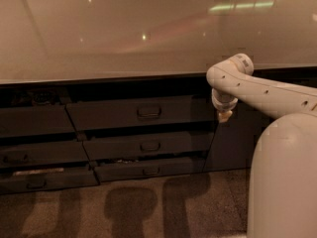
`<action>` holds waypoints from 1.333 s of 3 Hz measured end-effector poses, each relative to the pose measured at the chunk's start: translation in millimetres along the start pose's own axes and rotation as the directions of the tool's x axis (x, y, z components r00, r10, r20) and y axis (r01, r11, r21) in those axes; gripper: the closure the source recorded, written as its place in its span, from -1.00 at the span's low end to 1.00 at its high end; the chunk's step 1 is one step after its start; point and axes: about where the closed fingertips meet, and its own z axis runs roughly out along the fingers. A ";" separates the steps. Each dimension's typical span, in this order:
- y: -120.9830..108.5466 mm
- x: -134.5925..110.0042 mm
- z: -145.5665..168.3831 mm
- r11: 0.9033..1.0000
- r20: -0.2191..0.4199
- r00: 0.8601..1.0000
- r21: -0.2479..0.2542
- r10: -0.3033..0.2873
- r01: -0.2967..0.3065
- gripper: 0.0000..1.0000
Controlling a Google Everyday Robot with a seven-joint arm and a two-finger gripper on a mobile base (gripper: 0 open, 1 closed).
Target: Open top drawer
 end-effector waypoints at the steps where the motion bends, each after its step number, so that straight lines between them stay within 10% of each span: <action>1: 0.0 0.0 0.0 1.000 0.000 1.000 0.000 0.000 0.000 0.31; 2: 0.0 0.0 0.0 1.000 0.000 1.000 0.000 0.000 0.000 0.78; 4: 0.0 0.1 -0.3 1.000 0.000 1.000 0.000 0.000 0.000 1.00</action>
Offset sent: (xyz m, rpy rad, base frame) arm 0.0000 0.0000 0.0000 0.0000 0.0000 0.0000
